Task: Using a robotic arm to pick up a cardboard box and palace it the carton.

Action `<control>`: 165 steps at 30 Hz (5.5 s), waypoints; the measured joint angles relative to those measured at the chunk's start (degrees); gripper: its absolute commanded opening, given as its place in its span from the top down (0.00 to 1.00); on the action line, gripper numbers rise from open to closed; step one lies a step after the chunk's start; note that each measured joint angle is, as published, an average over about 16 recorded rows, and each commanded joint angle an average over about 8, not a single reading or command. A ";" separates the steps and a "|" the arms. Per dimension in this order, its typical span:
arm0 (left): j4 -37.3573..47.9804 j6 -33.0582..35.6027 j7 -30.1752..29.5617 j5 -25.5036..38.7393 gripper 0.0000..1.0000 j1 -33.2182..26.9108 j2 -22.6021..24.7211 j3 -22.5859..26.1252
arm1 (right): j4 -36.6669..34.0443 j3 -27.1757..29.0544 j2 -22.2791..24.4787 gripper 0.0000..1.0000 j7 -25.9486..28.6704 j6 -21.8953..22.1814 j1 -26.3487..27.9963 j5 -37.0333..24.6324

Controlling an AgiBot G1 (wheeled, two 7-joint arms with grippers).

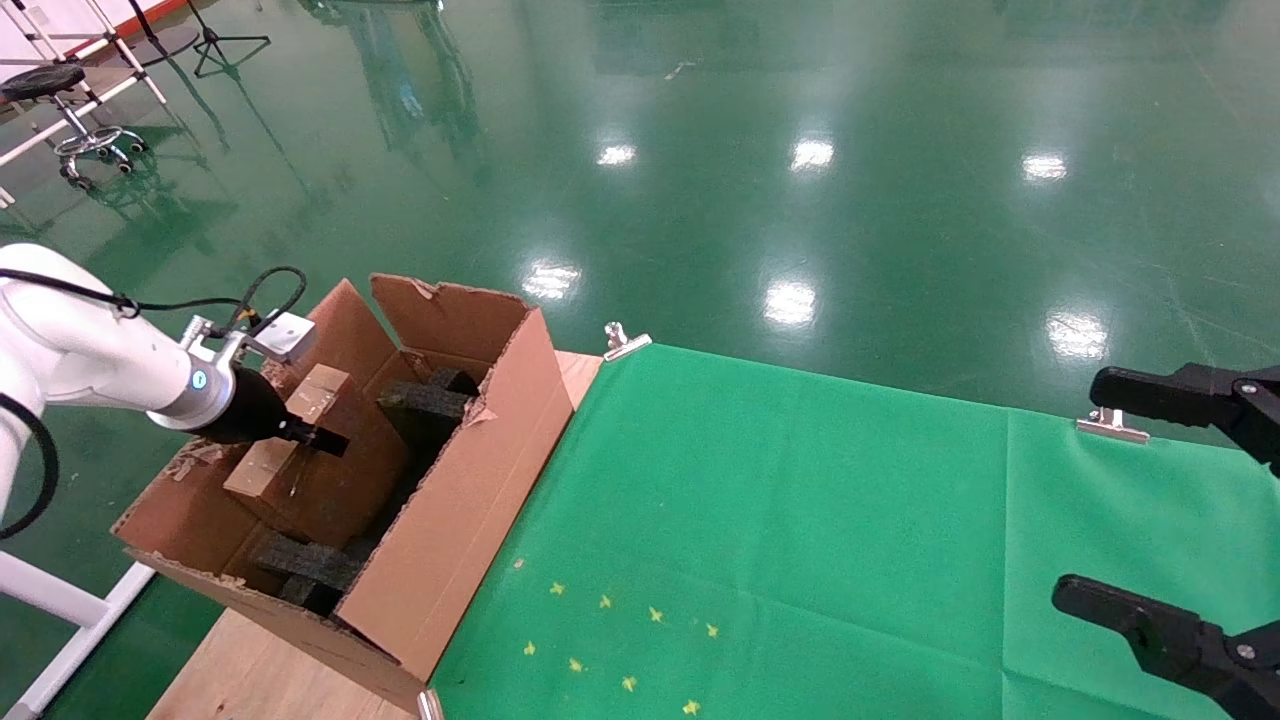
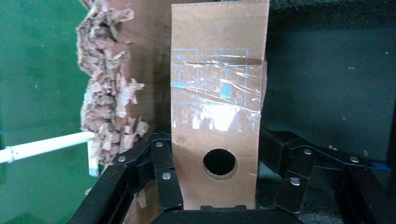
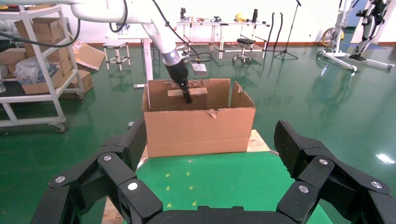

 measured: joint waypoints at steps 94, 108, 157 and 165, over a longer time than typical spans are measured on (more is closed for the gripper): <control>-62.54 31.40 28.53 -47.63 0.00 29.57 -15.53 -46.50 | -0.02 0.00 0.01 0.00 -0.01 0.02 -0.01 0.02; -74.39 36.72 34.09 -57.24 0.00 39.44 -17.40 -56.15 | -0.03 0.00 0.02 0.00 -0.01 0.03 -0.02 0.02; -73.98 36.54 34.13 -56.87 0.00 39.11 -17.37 -55.81 | -0.04 0.00 0.02 0.00 -0.01 0.03 -0.03 0.03; -73.95 36.52 34.12 -56.84 0.00 39.08 -17.37 -55.78 | -0.04 0.00 0.02 0.00 -0.01 0.04 -0.03 0.03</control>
